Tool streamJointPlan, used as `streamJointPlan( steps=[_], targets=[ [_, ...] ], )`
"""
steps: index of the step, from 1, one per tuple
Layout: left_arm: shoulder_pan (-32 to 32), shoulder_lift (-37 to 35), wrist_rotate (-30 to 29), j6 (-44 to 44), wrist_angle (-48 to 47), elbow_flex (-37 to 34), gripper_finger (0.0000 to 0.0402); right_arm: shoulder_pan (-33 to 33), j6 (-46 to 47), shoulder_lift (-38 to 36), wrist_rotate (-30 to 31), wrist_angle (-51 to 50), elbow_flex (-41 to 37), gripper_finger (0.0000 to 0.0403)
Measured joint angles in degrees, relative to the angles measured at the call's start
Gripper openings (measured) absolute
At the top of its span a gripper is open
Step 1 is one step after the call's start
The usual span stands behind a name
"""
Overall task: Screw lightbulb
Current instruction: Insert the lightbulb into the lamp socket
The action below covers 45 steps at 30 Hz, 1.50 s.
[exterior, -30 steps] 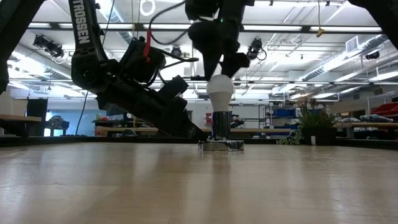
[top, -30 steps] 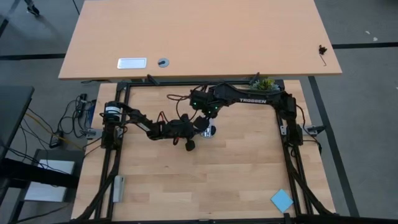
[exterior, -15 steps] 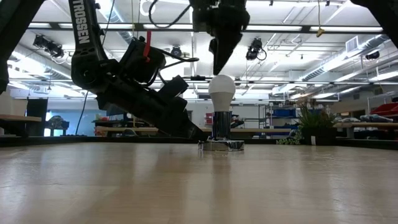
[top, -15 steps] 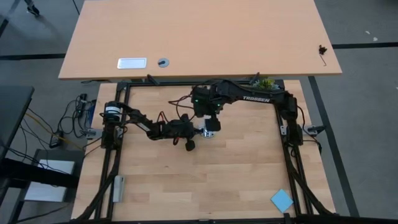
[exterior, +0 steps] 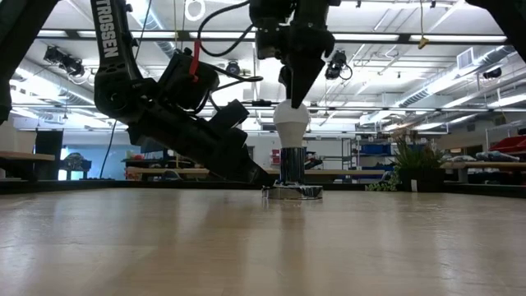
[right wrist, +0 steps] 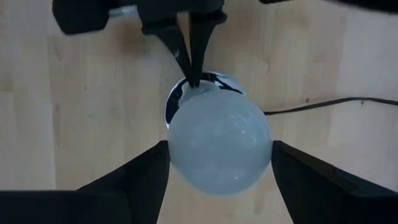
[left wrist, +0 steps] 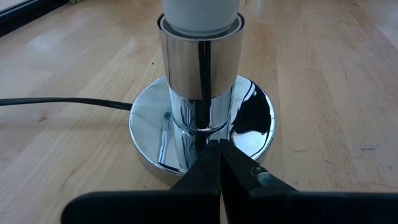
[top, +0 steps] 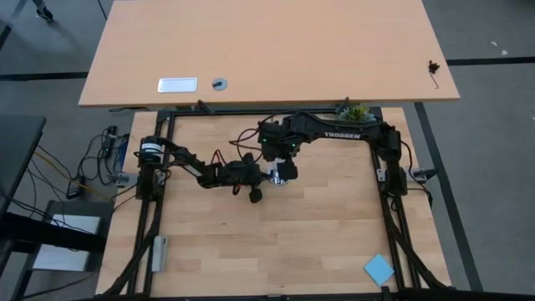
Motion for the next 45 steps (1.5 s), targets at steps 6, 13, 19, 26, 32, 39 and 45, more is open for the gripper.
streamJointPlan(
  steps=[6,13,19,26,32,39,45],
  targets=[
    [0.0,0.0,0.0,0.0,0.0,0.0,0.0001,0.0,15.0,0.0,0.1,0.2,-0.1,0.0257],
    [0.0,0.0,0.0,0.0,0.0,0.0,0.0001,0.4,46.8,0.0,0.9,-0.7,-0.1,0.0270],
    [0.0,0.0,0.0,0.0,-0.1,0.0,0.0001,0.8,45.0,0.3,-0.8,-1.6,0.4,0.0289],
    [0.0,0.0,0.0,0.0,0.0,0.0,0.0001,0.8,32.4,0.5,-1.3,-3.7,5.4,0.0306],
    [0.0,0.0,0.0,0.0,0.0,0.0,0.0001,0.8,5.9,0.5,0.7,-4.1,6.8,0.0313],
    [0.0,0.0,0.0,0.0,0.0,0.0,0.0001,0.5,-6.9,0.3,-1.2,-1.8,3.8,0.0309],
    [0.0,0.0,0.0,0.0,0.0,0.0,0.0001,0.4,-8.6,0.2,-1.5,0.3,-0.6,0.0302]
  ],
)
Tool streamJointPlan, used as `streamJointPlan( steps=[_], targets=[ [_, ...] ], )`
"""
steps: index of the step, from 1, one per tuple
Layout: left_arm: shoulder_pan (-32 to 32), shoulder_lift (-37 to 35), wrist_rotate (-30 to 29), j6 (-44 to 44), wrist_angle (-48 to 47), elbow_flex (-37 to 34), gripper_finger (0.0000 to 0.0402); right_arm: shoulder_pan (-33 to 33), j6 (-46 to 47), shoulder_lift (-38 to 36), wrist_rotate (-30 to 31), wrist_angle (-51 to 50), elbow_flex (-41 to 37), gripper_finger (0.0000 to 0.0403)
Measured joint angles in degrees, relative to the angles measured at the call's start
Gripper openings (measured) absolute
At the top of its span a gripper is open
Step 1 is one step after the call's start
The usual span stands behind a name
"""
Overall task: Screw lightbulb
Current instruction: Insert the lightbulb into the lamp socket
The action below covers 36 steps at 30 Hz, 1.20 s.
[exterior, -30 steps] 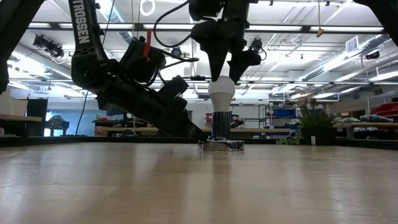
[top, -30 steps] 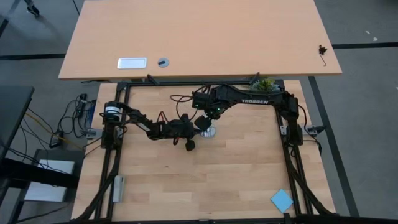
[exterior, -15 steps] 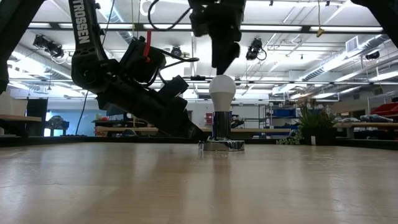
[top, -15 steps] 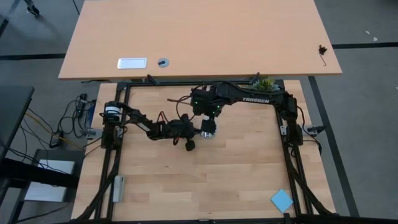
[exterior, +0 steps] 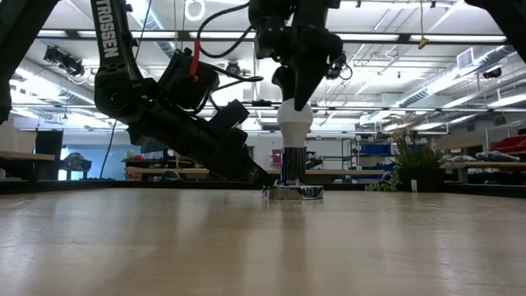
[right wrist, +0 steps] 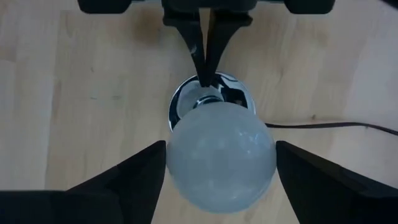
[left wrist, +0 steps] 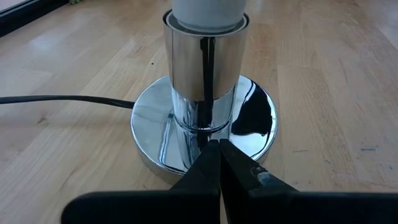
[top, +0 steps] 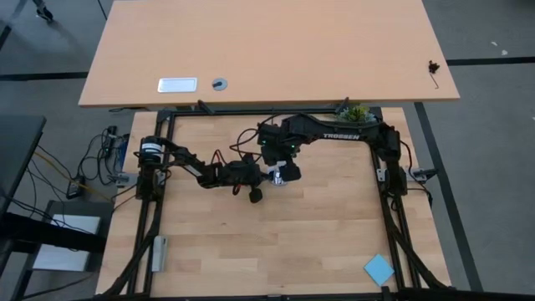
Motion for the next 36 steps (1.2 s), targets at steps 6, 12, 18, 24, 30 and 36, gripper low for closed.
streamJointPlan(
  steps=[6,12,18,24,30,36],
  targets=[
    [0.0,0.0,0.0,0.1,0.0,0.0,0.0001,0.1,7.3,-0.1,0.0,0.8,-0.5,0.0278],
    [0.0,0.0,0.0,0.1,0.0,0.0,0.0001,-0.1,37.3,-0.3,1.4,1.3,-1.4,0.0262],
    [0.0,0.0,0.0,0.1,0.0,0.0,0.0001,0.3,55.6,-0.7,2.0,3.8,-5.2,0.0273],
    [0.0,0.0,0.0,0.1,-0.1,0.0,0.0001,1.0,48.0,0.3,2.0,1.8,-0.6,0.0297],
    [0.0,0.0,0.0,0.1,-0.1,0.0,0.0001,1.2,30.0,0.2,0.8,-1.1,8.4,0.0322],
    [0.0,0.0,0.0,0.1,0.0,0.0,0.0001,1.4,15.0,0.3,1.9,-2.0,10.6,0.0330]
  ],
)
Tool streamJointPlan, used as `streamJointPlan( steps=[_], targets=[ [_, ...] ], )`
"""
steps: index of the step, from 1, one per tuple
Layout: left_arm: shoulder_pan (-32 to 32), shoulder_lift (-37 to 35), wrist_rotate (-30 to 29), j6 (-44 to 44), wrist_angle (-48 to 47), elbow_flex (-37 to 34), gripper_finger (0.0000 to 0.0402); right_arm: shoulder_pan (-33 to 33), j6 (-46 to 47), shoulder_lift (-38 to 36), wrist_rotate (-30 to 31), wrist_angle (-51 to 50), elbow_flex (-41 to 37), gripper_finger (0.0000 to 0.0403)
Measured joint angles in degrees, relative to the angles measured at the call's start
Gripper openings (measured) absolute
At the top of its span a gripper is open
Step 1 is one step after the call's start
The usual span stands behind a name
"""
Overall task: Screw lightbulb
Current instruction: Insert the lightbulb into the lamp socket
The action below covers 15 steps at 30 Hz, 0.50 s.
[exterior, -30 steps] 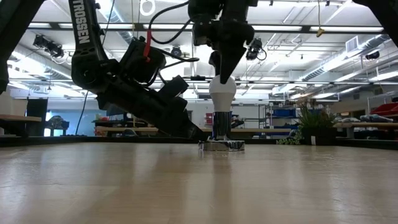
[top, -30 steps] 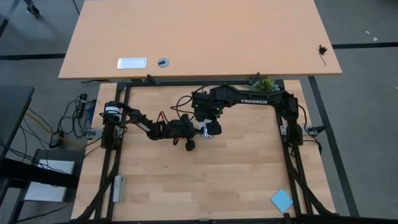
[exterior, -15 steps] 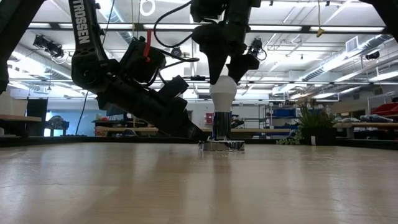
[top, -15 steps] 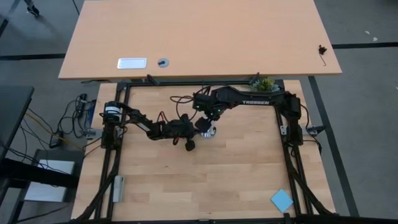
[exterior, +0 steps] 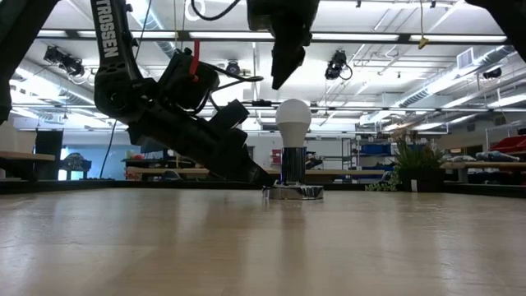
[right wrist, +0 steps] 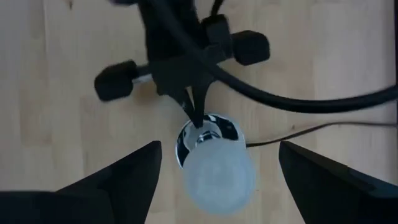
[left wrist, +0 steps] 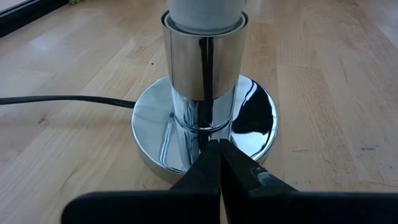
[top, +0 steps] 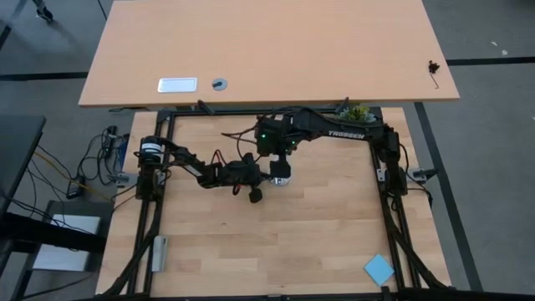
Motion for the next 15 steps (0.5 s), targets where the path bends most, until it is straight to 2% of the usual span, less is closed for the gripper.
streamJointPlan(
  steps=[7,15],
  targets=[
    [0.0,0.0,0.0,0.0,0.0,0.0,0.0001,-0.7,-7.5,-0.1,0.3,-1.3,-4.2,0.0322],
    [0.0,0.0,0.0,0.0,0.0,0.0,0.0001,-1.3,-8.6,-0.2,0.5,-0.2,-9.2,0.0307]
  ],
)
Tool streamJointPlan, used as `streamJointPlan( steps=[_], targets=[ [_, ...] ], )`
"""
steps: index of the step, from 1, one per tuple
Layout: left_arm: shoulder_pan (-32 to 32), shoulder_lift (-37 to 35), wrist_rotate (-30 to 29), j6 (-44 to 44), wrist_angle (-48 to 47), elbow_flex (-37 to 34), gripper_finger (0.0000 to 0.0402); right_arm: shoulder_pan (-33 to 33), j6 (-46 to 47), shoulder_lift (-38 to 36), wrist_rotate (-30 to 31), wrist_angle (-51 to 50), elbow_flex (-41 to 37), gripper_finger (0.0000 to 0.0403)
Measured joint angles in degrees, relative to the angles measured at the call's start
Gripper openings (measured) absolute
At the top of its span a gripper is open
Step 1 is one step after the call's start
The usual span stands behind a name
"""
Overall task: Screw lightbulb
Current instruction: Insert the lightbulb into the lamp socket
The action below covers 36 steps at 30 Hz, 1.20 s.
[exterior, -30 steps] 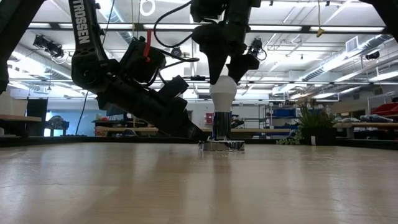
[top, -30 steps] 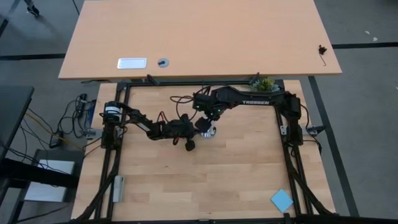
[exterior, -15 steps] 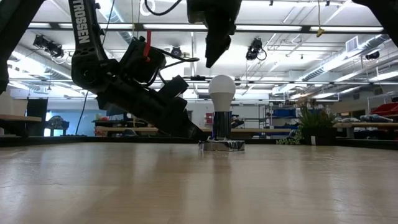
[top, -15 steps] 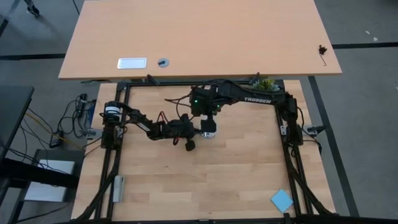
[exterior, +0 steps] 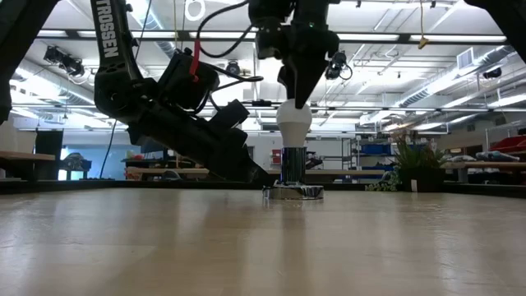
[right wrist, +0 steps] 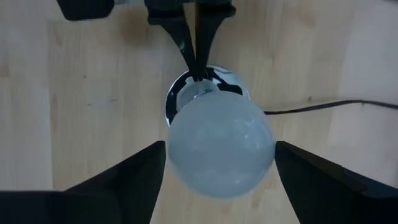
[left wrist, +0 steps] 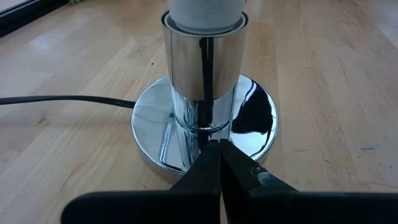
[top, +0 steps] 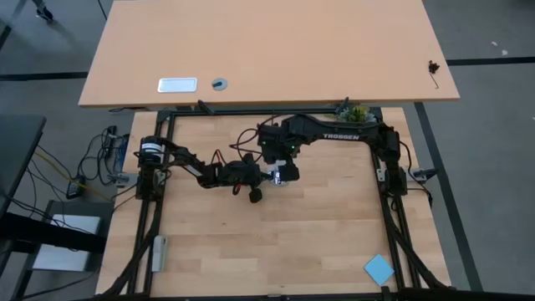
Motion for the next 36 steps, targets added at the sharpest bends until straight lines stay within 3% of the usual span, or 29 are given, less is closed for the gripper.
streamJointPlan(
  steps=[6,14,17,24,36],
  targets=[
    [0.0,0.0,0.0,0.0,0.0,0.0,0.0001,0.0,9.2,-0.4,-0.3,1.0,-2.0,0.0287],
    [0.0,0.0,0.0,-0.1,0.0,0.0,0.0001,-0.1,41.6,-0.4,-0.2,1.3,-2.4,0.0285],
    [0.0,0.0,0.0,-0.1,0.0,0.0,0.0001,-0.1,48.4,-0.3,-0.7,1.4,-2.5,0.0288],
    [0.0,0.0,0.0,-0.1,0.0,0.0,0.0001,0.1,40.0,0.3,-1.8,0.8,-0.2,0.0302],
    [0.0,0.0,0.0,-0.1,0.0,0.0,0.0001,0.2,15.6,0.1,-0.4,0.4,6.0,0.0318]
  ],
)
